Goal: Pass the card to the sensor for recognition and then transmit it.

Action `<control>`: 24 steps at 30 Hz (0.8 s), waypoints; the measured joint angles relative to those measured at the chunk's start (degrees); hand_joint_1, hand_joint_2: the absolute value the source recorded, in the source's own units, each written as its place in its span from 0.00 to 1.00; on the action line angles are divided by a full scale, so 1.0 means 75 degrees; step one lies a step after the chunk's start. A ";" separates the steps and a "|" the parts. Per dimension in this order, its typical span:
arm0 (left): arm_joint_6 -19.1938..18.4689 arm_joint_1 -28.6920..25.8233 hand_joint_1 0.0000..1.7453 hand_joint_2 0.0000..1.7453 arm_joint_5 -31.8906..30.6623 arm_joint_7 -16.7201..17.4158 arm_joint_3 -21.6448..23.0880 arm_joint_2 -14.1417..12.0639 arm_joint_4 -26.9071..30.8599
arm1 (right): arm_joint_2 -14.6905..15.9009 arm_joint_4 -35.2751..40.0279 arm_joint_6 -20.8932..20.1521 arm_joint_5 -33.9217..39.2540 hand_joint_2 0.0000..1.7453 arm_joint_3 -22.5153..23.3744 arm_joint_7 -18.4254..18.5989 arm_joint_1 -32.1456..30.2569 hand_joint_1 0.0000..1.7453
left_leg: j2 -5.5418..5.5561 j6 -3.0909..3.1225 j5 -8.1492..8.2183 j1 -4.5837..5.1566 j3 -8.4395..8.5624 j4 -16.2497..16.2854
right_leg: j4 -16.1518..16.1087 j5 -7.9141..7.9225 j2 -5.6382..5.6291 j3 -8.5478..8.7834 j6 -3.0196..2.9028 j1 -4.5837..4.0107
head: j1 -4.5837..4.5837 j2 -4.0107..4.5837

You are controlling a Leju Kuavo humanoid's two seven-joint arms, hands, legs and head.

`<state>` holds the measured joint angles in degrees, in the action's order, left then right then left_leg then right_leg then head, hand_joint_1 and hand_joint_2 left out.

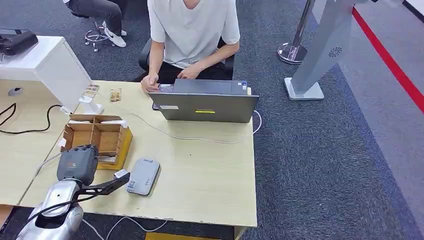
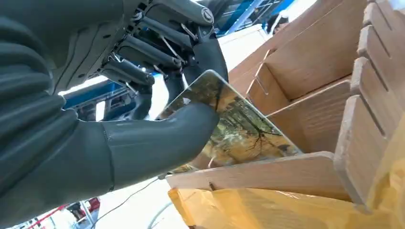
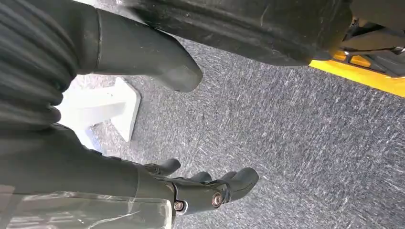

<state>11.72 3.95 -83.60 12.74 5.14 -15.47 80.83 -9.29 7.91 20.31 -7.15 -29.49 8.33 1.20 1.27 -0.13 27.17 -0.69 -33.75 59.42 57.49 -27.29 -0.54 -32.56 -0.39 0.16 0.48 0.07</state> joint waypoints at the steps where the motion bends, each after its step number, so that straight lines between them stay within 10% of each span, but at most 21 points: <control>1: -0.0023 0.0000 1.00 1.00 0.0017 -0.0029 0.0000 0.0000 0.0000 | 0.0000 0.0000 -0.0003 -0.0006 1.00 -0.0009 0.0000 0.0002 0.00 | 0.0000 0.0000 0.0000 0.0000 0.0000 0.0000 | 0.0000 0.0000 0.0000 0.0000 0.0000 0.0000 | 0.0000 0.0000; 14: 0.0309 -0.0051 1.00 1.00 0.0516 -0.0408 0.0000 0.0067 0.0231 | 0.0000 0.0000 0.0015 -0.0003 1.00 -0.0076 0.0009 0.0014 0.00 | 0.0000 0.0000 0.0000 0.0000 0.0000 0.0000 | 0.0000 0.0000 -0.0001 0.0000 0.0000 0.0000 | 0.0000 0.0000; 24: 0.1633 -0.0357 1.00 1.00 0.0918 -0.1078 0.0265 0.0163 0.3070 | -0.0015 0.0000 0.0166 -0.0012 1.00 -0.0082 0.0053 0.0015 0.00 | -0.0002 0.0001 0.0001 0.0003 0.0001 0.0003 | -0.0001 0.0001 -0.0003 -0.0003 0.0001 0.0002 | 0.0000 0.0000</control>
<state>23.96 1.27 -76.72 4.66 7.13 -14.25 103.85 -9.40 7.91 21.55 -7.24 -30.10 8.72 1.31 1.25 -0.13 27.18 -0.67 -33.74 59.44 57.48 -27.29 -0.56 -32.58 -0.39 0.18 0.48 0.07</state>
